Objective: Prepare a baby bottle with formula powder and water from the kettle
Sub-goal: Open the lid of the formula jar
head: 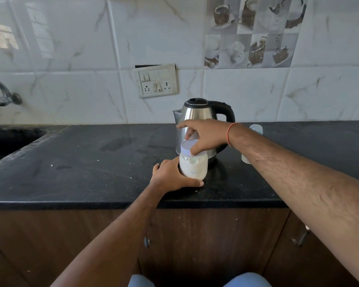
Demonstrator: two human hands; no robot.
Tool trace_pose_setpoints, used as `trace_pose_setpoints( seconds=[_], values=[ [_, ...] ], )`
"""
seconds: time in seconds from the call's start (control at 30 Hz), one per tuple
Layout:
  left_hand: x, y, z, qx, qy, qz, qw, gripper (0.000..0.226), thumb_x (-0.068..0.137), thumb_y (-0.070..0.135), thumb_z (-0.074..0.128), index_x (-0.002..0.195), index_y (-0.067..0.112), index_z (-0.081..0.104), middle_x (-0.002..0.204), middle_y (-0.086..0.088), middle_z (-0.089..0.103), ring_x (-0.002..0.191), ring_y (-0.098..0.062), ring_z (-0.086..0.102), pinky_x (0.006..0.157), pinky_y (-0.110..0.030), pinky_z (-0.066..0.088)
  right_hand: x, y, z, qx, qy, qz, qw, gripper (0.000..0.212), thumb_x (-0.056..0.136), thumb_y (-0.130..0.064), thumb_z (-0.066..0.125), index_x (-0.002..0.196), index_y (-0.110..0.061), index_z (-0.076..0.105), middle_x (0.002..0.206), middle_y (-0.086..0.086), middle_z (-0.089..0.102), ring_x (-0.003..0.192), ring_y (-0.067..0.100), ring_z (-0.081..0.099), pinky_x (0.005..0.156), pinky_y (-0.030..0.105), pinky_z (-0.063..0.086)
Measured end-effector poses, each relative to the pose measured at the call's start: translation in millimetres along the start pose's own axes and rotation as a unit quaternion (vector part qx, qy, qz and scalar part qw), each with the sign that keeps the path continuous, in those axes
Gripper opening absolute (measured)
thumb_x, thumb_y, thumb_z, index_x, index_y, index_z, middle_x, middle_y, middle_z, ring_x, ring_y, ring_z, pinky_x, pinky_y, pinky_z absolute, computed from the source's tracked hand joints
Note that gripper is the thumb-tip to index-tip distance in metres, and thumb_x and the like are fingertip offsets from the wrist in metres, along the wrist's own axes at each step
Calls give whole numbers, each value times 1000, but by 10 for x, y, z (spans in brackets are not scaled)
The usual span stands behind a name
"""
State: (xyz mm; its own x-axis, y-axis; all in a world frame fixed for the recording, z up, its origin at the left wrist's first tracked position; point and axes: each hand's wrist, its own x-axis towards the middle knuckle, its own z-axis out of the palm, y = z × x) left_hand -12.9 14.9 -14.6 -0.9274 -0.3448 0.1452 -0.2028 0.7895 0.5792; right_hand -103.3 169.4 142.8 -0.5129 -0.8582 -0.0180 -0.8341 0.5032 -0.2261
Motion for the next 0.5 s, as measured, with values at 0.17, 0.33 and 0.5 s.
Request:
trace_pose_setpoints(
  seconds=[0.17, 0.33, 0.5],
  values=[
    [5, 4, -3, 0, -3, -5, 1000, 105, 48, 90, 80, 139, 45, 53, 125, 20, 68, 127, -14, 59, 125, -56, 31, 5, -2, 43, -46, 20, 21, 999, 99, 84, -63, 82, 166, -41, 31, 148, 1, 59, 121, 22, 58, 100, 40, 53],
    [2, 5, 3, 2, 3, -3, 1000, 102, 48, 91, 80, 137, 47, 55, 125, 22, 69, 126, -14, 60, 123, -55, 33, -35, -13, 35, -12, -1, 2, 1000, 95, 87, -39, 84, 167, -41, 31, 148, -7, 56, 130, 19, 56, 102, 37, 50],
    [7, 8, -1, 2, -2, -8, 1000, 104, 48, 91, 80, 138, 46, 54, 127, 20, 68, 128, -15, 59, 124, -56, 32, 2, -1, 69, -31, 19, 25, 999, 90, 87, -58, 80, 163, -41, 35, 139, 0, 61, 123, 26, 61, 101, 44, 56]
  ],
)
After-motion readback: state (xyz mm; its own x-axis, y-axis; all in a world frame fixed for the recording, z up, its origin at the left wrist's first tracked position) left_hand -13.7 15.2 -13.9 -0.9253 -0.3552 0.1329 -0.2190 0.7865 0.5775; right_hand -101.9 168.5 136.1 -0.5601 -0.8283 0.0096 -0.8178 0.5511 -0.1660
